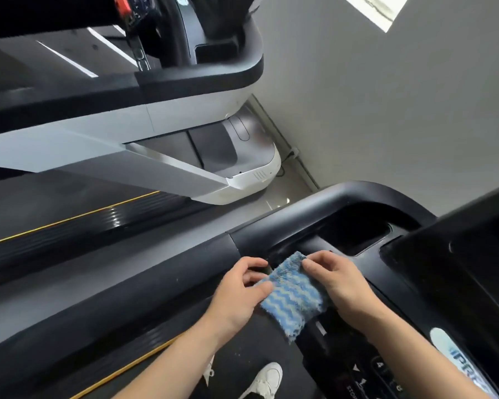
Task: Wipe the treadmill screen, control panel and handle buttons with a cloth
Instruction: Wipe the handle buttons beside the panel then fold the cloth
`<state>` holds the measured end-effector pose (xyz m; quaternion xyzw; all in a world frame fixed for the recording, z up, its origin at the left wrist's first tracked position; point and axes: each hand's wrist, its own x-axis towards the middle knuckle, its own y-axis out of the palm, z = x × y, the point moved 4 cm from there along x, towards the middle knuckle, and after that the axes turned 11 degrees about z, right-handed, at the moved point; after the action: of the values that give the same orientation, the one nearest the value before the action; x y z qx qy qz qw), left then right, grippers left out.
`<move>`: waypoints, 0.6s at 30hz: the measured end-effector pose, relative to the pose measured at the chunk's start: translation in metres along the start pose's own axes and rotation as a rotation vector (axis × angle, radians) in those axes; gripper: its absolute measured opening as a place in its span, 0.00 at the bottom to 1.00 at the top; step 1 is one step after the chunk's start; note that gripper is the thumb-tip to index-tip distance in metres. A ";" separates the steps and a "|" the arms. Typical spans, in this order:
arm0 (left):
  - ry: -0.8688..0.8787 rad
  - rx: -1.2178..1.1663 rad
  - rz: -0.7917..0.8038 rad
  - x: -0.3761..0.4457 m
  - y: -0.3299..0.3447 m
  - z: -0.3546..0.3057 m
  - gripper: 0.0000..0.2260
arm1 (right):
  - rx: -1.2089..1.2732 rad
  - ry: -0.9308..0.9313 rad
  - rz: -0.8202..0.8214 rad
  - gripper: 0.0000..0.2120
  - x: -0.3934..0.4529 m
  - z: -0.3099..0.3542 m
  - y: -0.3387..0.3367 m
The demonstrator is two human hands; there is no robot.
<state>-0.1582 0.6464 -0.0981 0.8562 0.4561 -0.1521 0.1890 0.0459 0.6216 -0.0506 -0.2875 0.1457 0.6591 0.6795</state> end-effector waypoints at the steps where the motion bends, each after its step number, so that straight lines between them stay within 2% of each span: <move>1: 0.032 0.048 -0.053 0.000 -0.001 -0.005 0.16 | 0.113 0.003 -0.005 0.06 0.001 0.001 -0.001; 3: 0.127 0.253 -0.116 -0.001 0.003 -0.015 0.15 | 0.288 -0.009 0.020 0.09 0.000 0.003 -0.002; 5: 0.236 0.431 -0.046 -0.009 0.017 -0.029 0.12 | 0.435 -0.034 0.066 0.09 -0.003 0.008 -0.002; 7: 0.281 0.538 0.029 -0.016 0.031 -0.041 0.14 | 0.523 -0.052 0.120 0.10 -0.007 0.017 -0.003; 8: 0.275 0.516 0.041 -0.018 0.034 -0.046 0.15 | 0.557 -0.061 0.158 0.13 -0.009 0.023 -0.003; 11: 0.195 0.233 0.037 -0.016 0.038 -0.052 0.15 | 0.720 -0.083 0.293 0.24 -0.014 0.029 -0.006; 14: 0.144 -0.027 0.027 -0.013 0.036 -0.048 0.13 | 0.683 -0.124 0.336 0.30 -0.016 0.027 -0.006; 16: 0.102 -0.115 0.088 -0.011 0.036 -0.040 0.17 | 0.587 -0.128 0.297 0.28 -0.017 0.025 -0.005; 18: 0.047 -0.078 0.113 -0.011 0.035 -0.038 0.22 | 0.501 -0.136 0.271 0.25 -0.020 0.024 -0.004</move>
<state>-0.1310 0.6381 -0.0535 0.8758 0.4171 -0.1033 0.2197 0.0435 0.6198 -0.0189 -0.0438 0.2950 0.7052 0.6432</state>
